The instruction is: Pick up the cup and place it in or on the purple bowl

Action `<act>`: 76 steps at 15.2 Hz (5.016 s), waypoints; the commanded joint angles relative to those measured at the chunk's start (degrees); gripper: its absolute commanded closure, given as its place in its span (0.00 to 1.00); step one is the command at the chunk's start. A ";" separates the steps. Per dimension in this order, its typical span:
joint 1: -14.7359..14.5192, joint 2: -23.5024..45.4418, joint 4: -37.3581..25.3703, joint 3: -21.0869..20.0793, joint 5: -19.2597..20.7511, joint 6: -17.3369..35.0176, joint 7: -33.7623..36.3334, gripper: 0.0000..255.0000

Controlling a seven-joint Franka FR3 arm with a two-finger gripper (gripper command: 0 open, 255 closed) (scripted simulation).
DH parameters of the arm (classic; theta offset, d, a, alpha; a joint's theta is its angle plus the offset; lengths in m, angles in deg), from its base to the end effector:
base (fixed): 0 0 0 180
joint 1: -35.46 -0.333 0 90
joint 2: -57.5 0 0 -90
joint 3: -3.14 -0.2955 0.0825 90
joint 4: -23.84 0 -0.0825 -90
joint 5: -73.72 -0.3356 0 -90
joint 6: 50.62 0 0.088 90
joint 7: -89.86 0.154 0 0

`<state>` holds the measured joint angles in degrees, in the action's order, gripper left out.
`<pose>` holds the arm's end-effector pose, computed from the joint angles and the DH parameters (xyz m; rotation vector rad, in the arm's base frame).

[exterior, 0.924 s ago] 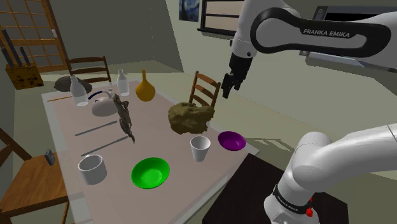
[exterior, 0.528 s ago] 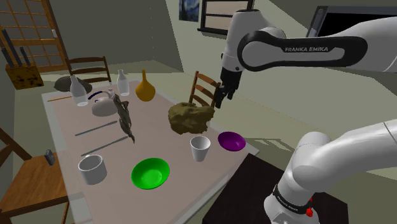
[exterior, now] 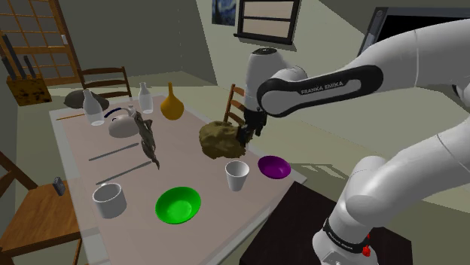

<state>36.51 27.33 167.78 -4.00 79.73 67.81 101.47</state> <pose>0.3628 0.0284 0.4235 2.9927 -0.0961 0.1477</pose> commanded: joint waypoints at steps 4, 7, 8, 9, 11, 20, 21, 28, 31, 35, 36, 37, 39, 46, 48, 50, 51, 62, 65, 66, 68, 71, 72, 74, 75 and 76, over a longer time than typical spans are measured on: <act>1.13 9.42 1.22 -2.51 2.43 9.25 5.05 0.00; 2.05 15.75 0.88 -3.95 4.91 14.16 8.71 0.00; 2.37 17.97 0.58 -4.39 5.96 15.68 10.07 0.00; 2.69 20.24 0.20 -4.79 7.14 17.14 11.51 0.00; 3.27 24.90 -0.84 -5.44 9.85 19.82 14.62 0.00; 3.68 37.84 -4.06 -4.68 19.29 26.95 23.58 0.00; 3.70 38.58 -4.07 -4.45 19.96 27.61 24.05 0.00; 3.69 40.51 -4.18 -3.77 21.76 29.27 25.29 0.00; 3.68 40.50 -4.18 -3.77 21.75 29.26 25.29 0.00; 3.68 40.50 -4.18 -3.77 21.75 29.26 25.29 1.00; 3.68 40.50 -4.18 -3.77 21.75 29.26 25.29 1.00; 3.68 40.50 -4.18 -3.77 21.75 29.26 25.29 1.00; 3.68 40.52 -4.19 -3.77 21.76 29.27 25.29 1.00; 4.09 36.74 -4.06 -4.76 18.32 26.11 22.24 1.00; 4.16 35.30 -4.13 -5.04 17.05 24.79 21.09 1.00; 4.19 33.90 -4.26 -5.27 15.84 23.44 20.00 1.00; 4.19 33.21 -4.35 -5.36 15.26 22.76 19.47 1.00; 3.85 26.46 -6.30 -5.73 10.12 14.86 14.55 1.00; 4.36 24.14 -5.63 -4.95 9.20 13.69 12.30 1.00; 4.96 22.92 -4.48 -4.13 9.02 13.96 10.77 1.00; 6.14 20.60 -2.37 -2.40 8.81 14.41 7.70 1.00; 7.95 17.49 0.29 0.42 8.84 14.92 3.08 1.00; 8.57 16.55 1.04 1.40 8.93 15.05 1.54 1.00; 9.83 14.84 2.34 3.44 9.24 15.26 -1.55 1.00; 10.49 14.08 2.88 4.47 9.43 15.34 -3.10 1.00; 11.15 13.37 3.35 5.52 9.66 15.41 -4.65 1.00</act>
<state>46.96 41.78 170.60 0.35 89.26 83.40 98.76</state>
